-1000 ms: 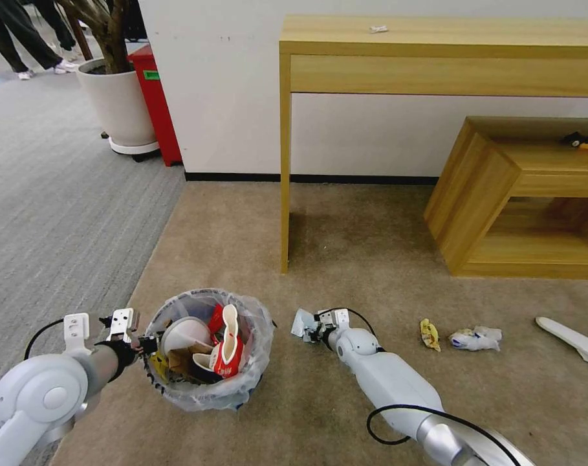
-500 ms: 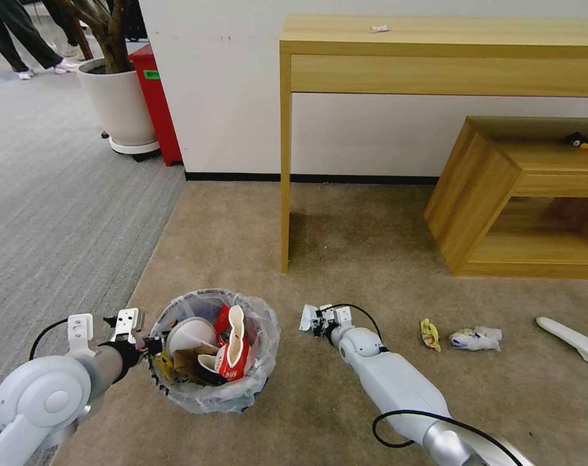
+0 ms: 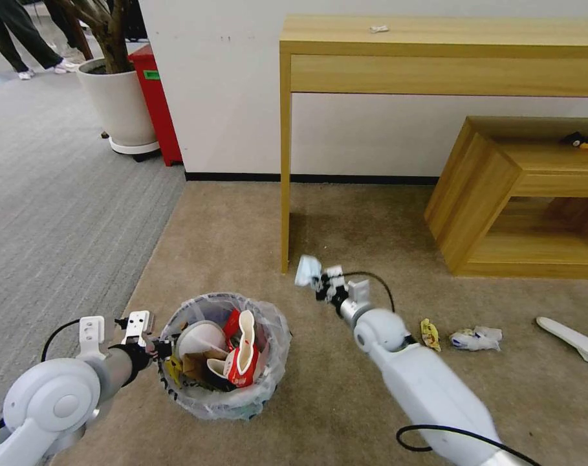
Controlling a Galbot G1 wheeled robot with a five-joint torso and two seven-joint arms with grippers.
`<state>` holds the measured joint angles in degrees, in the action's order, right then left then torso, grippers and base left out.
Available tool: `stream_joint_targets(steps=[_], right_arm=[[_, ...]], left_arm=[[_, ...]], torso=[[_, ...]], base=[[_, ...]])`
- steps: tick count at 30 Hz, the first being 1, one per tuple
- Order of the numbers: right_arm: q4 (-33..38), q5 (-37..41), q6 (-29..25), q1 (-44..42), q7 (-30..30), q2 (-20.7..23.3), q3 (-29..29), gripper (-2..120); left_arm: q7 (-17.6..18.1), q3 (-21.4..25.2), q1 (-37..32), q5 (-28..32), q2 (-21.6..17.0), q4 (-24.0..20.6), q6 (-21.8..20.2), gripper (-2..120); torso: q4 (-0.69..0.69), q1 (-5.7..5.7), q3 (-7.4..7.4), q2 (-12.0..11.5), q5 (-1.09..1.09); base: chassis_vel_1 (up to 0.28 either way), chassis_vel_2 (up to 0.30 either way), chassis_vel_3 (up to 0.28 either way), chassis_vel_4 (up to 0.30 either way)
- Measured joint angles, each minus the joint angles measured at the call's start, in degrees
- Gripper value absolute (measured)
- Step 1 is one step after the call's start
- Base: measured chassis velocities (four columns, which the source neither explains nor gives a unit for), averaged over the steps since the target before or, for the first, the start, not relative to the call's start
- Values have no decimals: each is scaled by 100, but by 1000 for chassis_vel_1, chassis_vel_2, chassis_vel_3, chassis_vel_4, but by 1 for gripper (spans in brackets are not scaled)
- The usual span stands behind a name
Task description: Pick up the trash bin and place the garbage on the floor into it.
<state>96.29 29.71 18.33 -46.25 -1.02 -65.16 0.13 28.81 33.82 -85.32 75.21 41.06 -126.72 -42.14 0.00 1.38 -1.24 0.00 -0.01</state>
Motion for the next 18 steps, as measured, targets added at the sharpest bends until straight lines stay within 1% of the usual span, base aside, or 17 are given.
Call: stream_joint_targets(steps=[1, 2, 3, 6, 7, 9, 10, 11, 13, 15, 17, 18], right_arm=[[389, 125, 73, 9, 19, 212, -25, 0], [595, 215, 135, 21, 18, 322, -40, 0], [595, 215, 135, 21, 18, 322, -40, 0], [1446, 629, 396, 132, 54, 692, -229, 0], [1446, 629, 396, 132, 54, 692, -229, 0], [1945, 994, 610, 198, 57, 857, -486, 0], [2089, 1109, 680, 213, 42, 900, -584, 0], [2089, 1109, 680, 213, 42, 900, -584, 0], [2577, 1564, 982, 219, -154, 1056, -1048, 0], [2677, 1665, 1054, 200, -202, 1085, -1140, 0], [2972, 1966, 1328, 49, -369, 1200, -1427, 0], [2972, 1966, 1328, 49, -369, 1200, -1427, 0]], left_arm=[[-18, -56, 23, -42, -20, 20, 0, 0], [-34, -88, 33, -68, -29, 30, 0, 0], [-34, -88, 33, -68, -29, 30, 0, 0], [-119, -314, 130, -255, -70, 78, 0, 0], [-119, -314, 130, -255, -70, 78, 0, 0], [-153, -509, 226, -387, -88, 103, 0, 0], [-166, -575, 259, -428, -91, 109, 0, 0], [-166, -575, 259, -428, -91, 109, 0, 0], [-186, -779, 351, -516, -92, 117, 0, 0], [-188, -805, 362, -532, -92, 117, 0, 0], [-190, -854, 374, -573, -93, 108, 0, 0], [-190, -854, 374, -573, -93, 108, 0, 0]], torso=[[-2, 0, 0, 0, -1], [-2, 0, 1, 0, -1], [-2, 0, 1, 0, -1], [-1, 0, 0, 0, -1], [-1, 0, 0, 0, -1], [0, 0, 0, 0, -1], [0, 0, 0, 0, 0], [0, 0, 0, 0, 0], [0, 0, 0, 0, -2], [0, 0, 0, 0, -2], [-1, 0, 0, 0, -1], [-1, 0, 0, 0, -1]], base=[[0, 0, 0, 0], [0, 0, 0, 0], [0, 0, 0, 0], [0, 0, 0, 0], [0, 0, 0, 0], [0, 0, 0, 0], [0, 0, 0, 0], [0, 0, 0, 0], [0, 0, 0, 0], [0, 0, 0, 0], [0, 0, 0, 0], [0, 0, 0, 0]])
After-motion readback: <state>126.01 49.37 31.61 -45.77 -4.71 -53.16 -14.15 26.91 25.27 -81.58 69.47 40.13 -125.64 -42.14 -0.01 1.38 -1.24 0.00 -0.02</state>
